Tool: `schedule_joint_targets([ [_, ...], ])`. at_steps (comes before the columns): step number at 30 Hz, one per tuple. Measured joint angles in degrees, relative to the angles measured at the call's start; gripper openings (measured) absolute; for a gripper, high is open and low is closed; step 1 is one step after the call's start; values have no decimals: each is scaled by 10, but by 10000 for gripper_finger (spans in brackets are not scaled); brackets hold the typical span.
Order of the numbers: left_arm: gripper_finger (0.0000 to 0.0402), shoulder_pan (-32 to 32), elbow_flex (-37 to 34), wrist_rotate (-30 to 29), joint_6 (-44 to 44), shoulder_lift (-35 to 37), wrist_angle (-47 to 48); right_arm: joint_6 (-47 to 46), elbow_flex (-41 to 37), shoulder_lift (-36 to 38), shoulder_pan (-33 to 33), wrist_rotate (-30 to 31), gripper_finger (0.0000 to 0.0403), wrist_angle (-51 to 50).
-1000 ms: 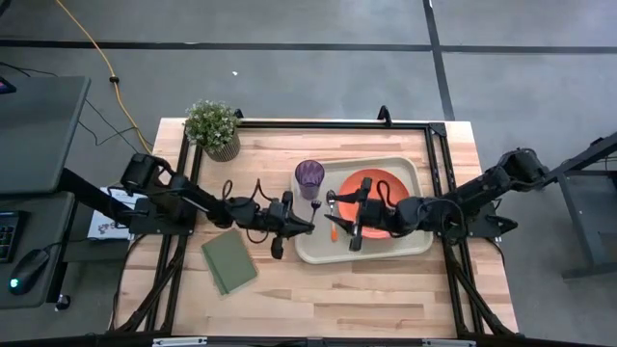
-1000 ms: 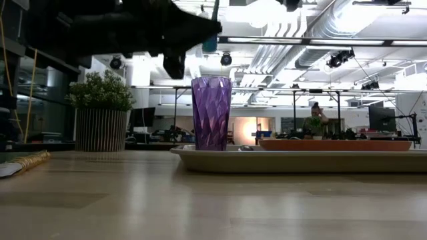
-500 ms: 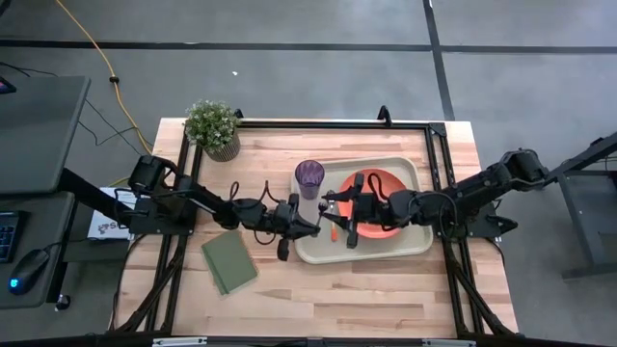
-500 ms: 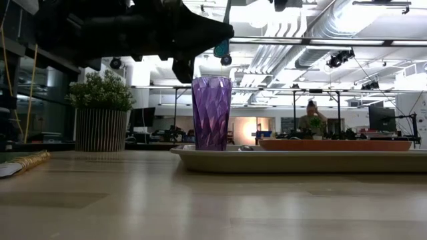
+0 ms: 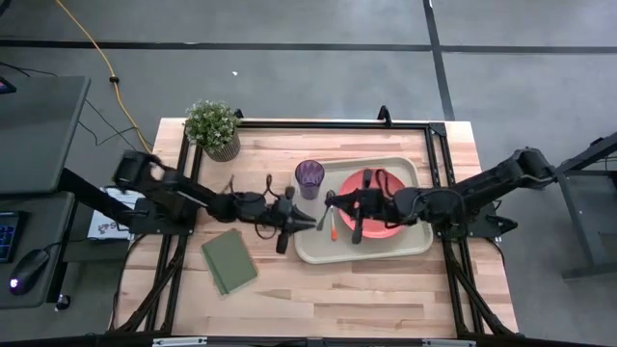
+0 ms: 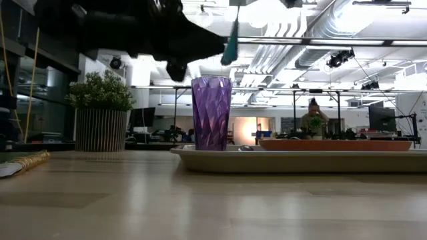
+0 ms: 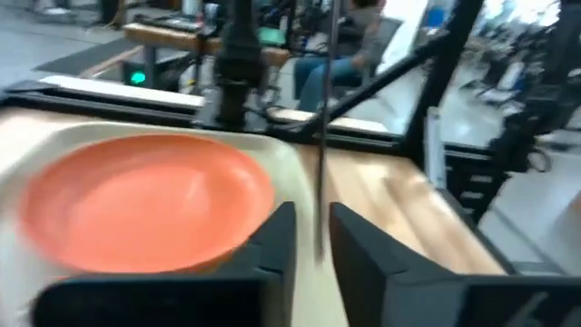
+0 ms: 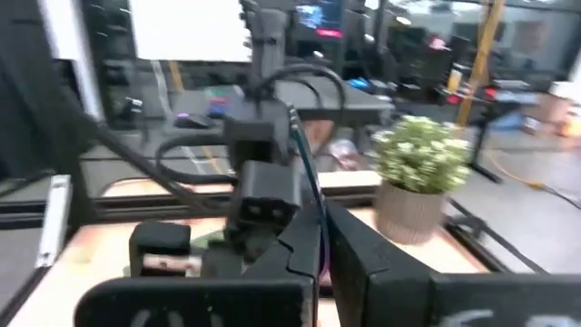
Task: Pick and place plate/cup/fork/spoon on tray
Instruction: Put the blue fork on the gray serving tray to the left of the orange spoon
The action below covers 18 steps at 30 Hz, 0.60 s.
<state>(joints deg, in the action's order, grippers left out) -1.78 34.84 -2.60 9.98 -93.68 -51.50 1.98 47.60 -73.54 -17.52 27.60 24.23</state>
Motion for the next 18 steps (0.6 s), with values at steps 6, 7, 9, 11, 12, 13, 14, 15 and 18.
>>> schedule_joint_targets([
  [6, 114, 18, -1, -1, -29, 152, 185, -62, 51, 55, -15, 44, 2, -195],
  [7, 122, 17, -1, 0, -32, 175, 203, -75, 52, 58, -14, 40, 1, -206],
  [9, 135, 13, -1, 6, -35, 218, 230, -101, 44, 56, -14, 28, 1, -211],
  [11, 141, 5, -1, 7, -42, 254, 236, -122, 19, 43, -7, 14, 1, -195],
  [12, 143, -1, -3, 7, -48, 273, 240, -131, 2, 33, -4, 6, 1, -175],
  [13, 144, -6, -6, 7, -56, 291, 243, -138, -17, 21, 1, 2, 1, -149],
  [14, 144, -11, -7, 6, -64, 306, 241, -138, -35, 9, 7, -4, 1, -113],
  [15, 144, -15, -9, 5, -72, 322, 239, -137, -54, -6, 15, -12, 1, -67],
  [18, 145, -22, -15, -6, -85, 364, 241, -140, -94, -58, 47, -41, 1, 50],
])
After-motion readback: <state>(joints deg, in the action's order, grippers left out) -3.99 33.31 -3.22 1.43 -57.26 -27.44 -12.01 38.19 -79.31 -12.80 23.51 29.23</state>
